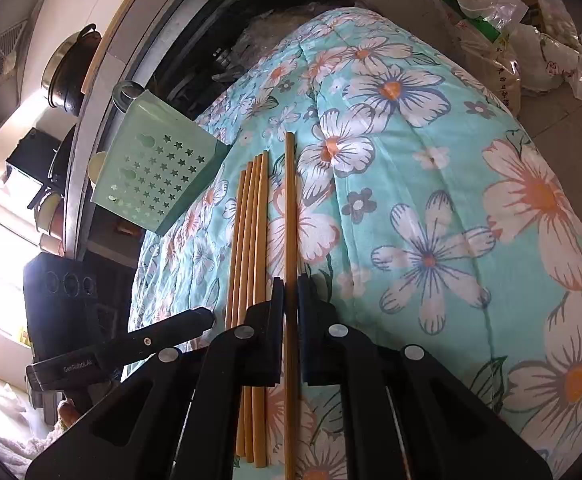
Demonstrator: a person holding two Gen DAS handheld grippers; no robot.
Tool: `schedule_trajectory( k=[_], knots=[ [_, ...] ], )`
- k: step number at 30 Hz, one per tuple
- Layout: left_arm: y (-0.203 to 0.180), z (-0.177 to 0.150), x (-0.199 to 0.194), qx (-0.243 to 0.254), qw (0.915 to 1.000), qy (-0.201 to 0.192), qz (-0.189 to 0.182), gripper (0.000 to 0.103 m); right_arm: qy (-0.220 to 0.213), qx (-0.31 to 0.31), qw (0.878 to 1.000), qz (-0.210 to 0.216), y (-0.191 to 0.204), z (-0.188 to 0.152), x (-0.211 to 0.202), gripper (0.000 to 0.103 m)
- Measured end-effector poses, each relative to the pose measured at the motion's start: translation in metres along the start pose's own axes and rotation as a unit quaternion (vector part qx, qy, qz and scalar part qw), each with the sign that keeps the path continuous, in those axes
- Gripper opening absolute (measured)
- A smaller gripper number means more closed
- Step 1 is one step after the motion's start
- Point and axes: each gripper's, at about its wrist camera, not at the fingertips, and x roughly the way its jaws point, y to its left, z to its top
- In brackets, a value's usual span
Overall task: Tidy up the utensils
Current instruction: 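Grasp one bamboo chopstick with the right tool while the left tool grasps another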
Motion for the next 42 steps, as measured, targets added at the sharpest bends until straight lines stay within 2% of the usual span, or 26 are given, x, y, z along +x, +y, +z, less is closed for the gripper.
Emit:
schedule_trajectory(
  k=[5, 10, 22, 29, 35, 39, 42],
  knots=[
    [0.008, 0.006, 0.015, -0.041, 0.9984, 0.018, -0.034, 0.023, 0.003, 0.000, 1.000, 0.003, -0.002, 0.001, 0.002, 0.007],
    [0.015, 0.007, 0.025, -0.061, 0.9972, 0.023, -0.036, 0.016, 0.004, 0.003, 1.000, 0.008, -0.004, 0.002, 0.002, 0.007],
    [0.029, 0.006, 0.024, -0.097, 0.9926, 0.017, -0.072, 0.006, 0.004, 0.002, 1.000, 0.004, -0.005, 0.001, 0.003, 0.007],
    [0.034, 0.001, 0.007, -0.101, 0.9925, 0.000, -0.069, 0.006, 0.003, 0.000, 1.000, -0.003, -0.003, 0.000, 0.004, 0.007],
    [0.040, -0.006, -0.022, -0.096, 0.9935, -0.030, -0.054, 0.006, 0.004, -0.001, 1.000, -0.008, -0.001, 0.000, 0.005, 0.007],
    [0.047, -0.015, -0.045, -0.093, 0.9940, -0.052, -0.025, 0.006, 0.009, -0.001, 1.000, -0.011, 0.001, 0.001, 0.004, 0.007],
    [0.056, -0.023, -0.064, -0.093, 0.9933, -0.066, 0.019, 0.006, 0.013, -0.002, 1.000, -0.015, 0.003, 0.001, 0.005, 0.007]
  ],
)
